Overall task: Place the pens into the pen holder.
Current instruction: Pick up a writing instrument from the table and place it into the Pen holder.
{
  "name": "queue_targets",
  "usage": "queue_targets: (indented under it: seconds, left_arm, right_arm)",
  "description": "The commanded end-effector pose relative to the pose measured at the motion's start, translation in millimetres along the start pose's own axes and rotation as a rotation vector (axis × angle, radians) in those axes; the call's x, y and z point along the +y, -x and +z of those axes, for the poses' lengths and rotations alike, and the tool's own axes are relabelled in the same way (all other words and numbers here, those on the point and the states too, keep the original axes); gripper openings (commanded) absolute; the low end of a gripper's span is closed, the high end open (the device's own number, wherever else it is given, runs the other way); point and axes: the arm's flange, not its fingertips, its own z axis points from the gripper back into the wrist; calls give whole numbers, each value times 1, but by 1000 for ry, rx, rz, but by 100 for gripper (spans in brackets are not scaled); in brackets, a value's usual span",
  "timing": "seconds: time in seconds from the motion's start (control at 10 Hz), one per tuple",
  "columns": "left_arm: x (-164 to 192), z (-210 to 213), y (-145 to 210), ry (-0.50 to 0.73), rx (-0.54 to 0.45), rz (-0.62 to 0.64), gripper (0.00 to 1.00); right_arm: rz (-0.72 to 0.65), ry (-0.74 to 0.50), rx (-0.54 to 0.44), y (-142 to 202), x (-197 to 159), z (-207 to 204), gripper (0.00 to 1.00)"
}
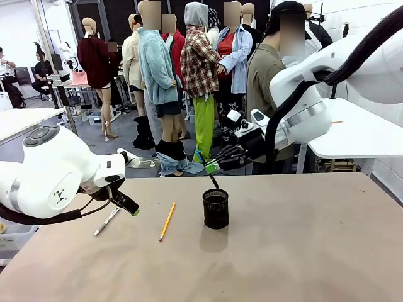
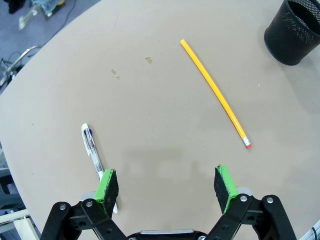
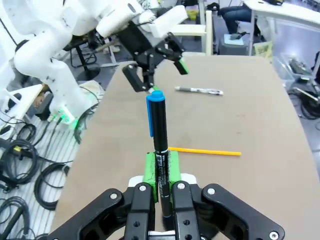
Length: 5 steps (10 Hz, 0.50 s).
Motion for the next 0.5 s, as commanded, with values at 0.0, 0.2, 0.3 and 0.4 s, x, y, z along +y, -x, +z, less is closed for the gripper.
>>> queue_targets:
  seconds: [0.0,0.2,0.3,0.4]
  left_arm:
    - [2,1,1,0,-1,4,100]
    - [2,1,1,0,-1,4,100]
    - [2,1,1,0,-1,4,100]
    - [2,1,1,0,-1,4,100]
  right_arm:
    - [38,61,-7,14,-19,-5,0]
    - [48,66,1,27,-31,-10,0]
    - [17,60,-10,35,-39,-12,0]
    - [1,64,-17,41,-43,-15,0]
